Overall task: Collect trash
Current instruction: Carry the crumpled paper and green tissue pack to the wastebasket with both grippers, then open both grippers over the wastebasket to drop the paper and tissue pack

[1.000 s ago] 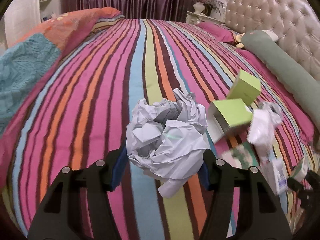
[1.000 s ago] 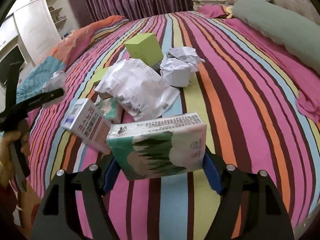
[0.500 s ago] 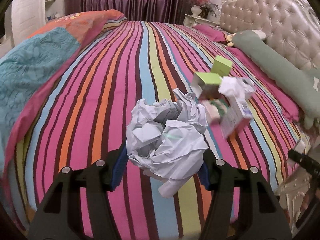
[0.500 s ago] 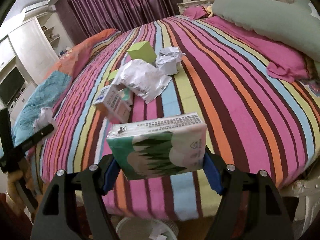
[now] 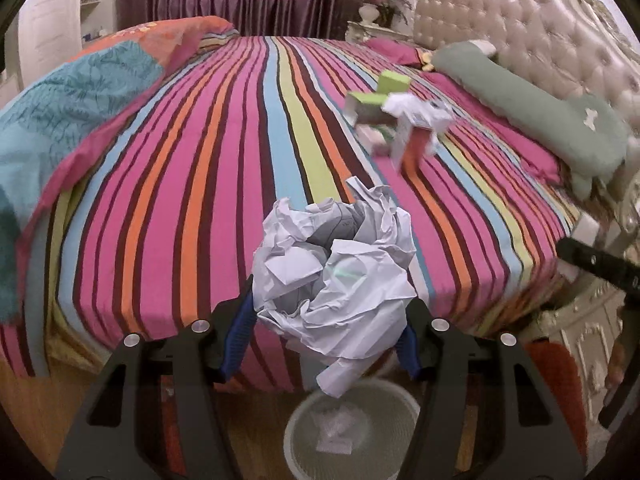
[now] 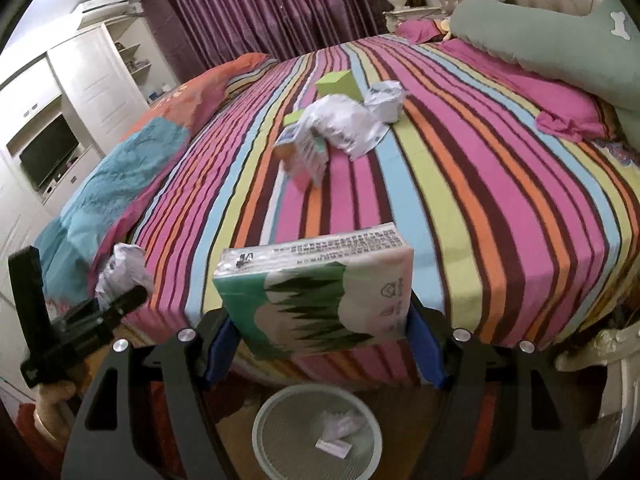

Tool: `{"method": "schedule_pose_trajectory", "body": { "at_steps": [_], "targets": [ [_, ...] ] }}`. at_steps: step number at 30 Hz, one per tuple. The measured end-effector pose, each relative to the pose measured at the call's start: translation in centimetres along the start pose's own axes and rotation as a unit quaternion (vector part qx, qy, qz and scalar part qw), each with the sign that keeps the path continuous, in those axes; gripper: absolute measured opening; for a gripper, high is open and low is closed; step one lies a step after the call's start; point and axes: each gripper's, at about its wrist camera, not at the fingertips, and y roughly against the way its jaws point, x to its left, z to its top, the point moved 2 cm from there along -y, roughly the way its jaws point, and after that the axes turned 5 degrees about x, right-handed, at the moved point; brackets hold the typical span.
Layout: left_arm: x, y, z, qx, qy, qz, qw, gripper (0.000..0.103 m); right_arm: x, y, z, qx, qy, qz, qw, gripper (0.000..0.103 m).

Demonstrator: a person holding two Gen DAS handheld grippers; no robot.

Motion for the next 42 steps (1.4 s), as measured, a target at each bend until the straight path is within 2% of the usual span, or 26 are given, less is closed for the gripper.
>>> {"method": "schedule_pose_trajectory", "body": {
  "at_steps": [5,11,15,19,23,26,32,42],
  "targets": [
    [-0.4,0.8,-4.1,0.014,0.005,-0.008,0.9999,0.059,1.4,-0.1,-3.0,0.019,0.004,0.005,1.0,0.07],
    [-1.2,0.8,-8.2,0.034,-0.011,0.009,0.9993,0.059,2.3,-1.0,-6.6,0.056,-0.008,0.017,0.998,0.07],
    [-1.0,0.4,-10.2,0.059,0.001,0.003,0.9982,0.058,2.2,-1.9,-8.7,0.082,-0.024,0.019,0.996,0.07],
    [-1.0,-1.1,-11.4,0.104,0.014,-0.003,0.9945,0.059,1.8,-2.8,-10.4,0.11,-0.043,0.021,0.993,0.07],
    [-1.3,-3.8,-13.5,0.172,0.037,-0.028,0.9841,0.059,1.0,-4.3,-11.8,0.145,-0.07,0.017,0.987,0.07],
    [-1.6,-5.4,-14.6,0.209,0.047,-0.032,0.9762,0.059,0.1,-5.9,-12.9,0.177,-0.096,0.017,0.979,0.07],
    [-1.7,-8.5,-16.0,0.266,0.071,-0.039,0.9607,0.059,-0.5,-9.1,-15.0,0.24,-0.122,0.018,0.963,0.07],
    [-1.6,-13.6,-18.5,0.355,0.094,-0.029,0.9298,0.059,-1.9,-13.7,-16.6,0.304,-0.159,0.012,0.939,0.07]
  ]
}}
